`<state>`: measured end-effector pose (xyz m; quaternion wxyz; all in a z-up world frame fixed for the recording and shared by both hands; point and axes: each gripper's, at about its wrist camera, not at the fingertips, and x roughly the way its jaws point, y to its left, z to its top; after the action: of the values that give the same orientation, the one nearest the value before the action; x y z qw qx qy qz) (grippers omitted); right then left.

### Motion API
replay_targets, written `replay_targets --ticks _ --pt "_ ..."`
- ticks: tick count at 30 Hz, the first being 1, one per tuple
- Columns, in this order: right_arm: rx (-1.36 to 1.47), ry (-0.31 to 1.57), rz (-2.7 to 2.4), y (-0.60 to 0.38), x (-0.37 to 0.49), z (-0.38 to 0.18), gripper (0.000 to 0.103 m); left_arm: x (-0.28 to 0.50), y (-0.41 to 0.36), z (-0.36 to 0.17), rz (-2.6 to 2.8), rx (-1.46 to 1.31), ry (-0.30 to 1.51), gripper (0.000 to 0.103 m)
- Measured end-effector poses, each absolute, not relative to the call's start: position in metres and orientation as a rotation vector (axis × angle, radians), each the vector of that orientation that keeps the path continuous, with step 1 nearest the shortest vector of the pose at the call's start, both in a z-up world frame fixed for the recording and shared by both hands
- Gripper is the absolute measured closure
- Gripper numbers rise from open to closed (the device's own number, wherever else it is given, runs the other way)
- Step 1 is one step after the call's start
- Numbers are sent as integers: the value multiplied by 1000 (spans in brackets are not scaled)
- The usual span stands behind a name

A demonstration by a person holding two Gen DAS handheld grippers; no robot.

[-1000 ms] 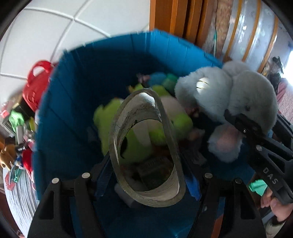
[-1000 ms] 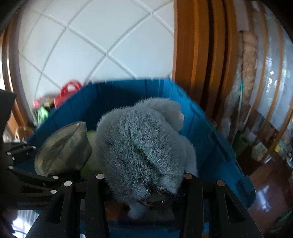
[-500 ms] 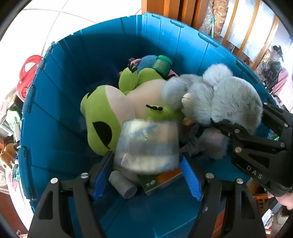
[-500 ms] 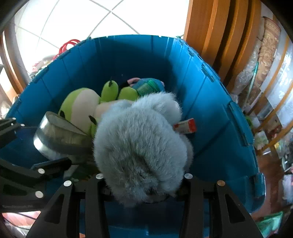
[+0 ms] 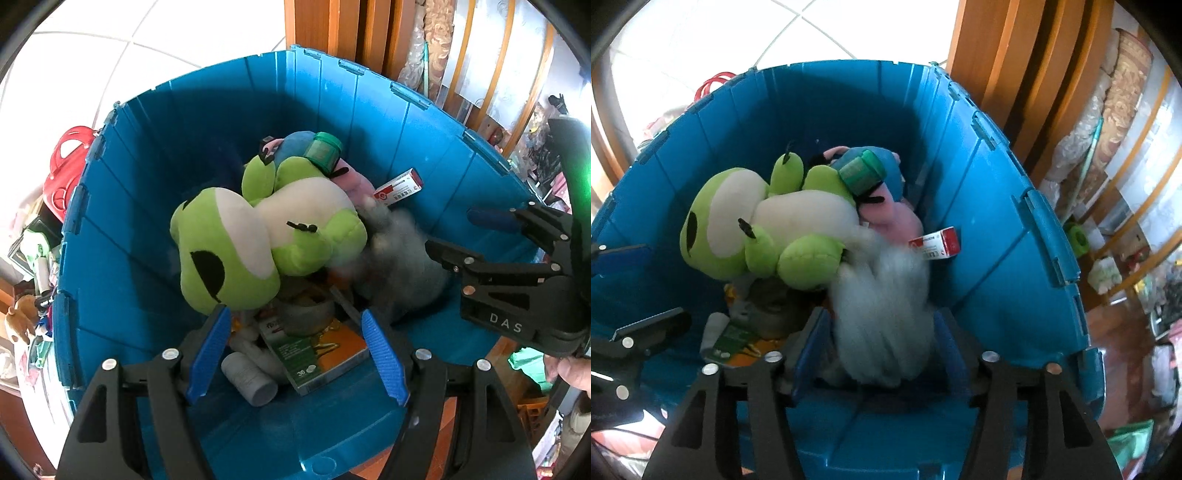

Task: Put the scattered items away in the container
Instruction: 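Open both tools to drop the tape roll and elephant into the box, then withdraw both tools from the box back toward the pile on the bed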

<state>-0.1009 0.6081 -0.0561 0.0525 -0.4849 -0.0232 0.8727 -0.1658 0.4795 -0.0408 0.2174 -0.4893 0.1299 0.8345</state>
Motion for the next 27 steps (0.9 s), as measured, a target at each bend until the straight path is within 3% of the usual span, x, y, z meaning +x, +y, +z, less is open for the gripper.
replay_targets --ticks 12,27 --pt "-1367 -72 2718 602 -82 -36 0 -162 464 -37 2364 -1314 311 30" --pt "-1229 -21 2806 590 -51 -10 0 -144 444 -8 2475 -1150 238 30"
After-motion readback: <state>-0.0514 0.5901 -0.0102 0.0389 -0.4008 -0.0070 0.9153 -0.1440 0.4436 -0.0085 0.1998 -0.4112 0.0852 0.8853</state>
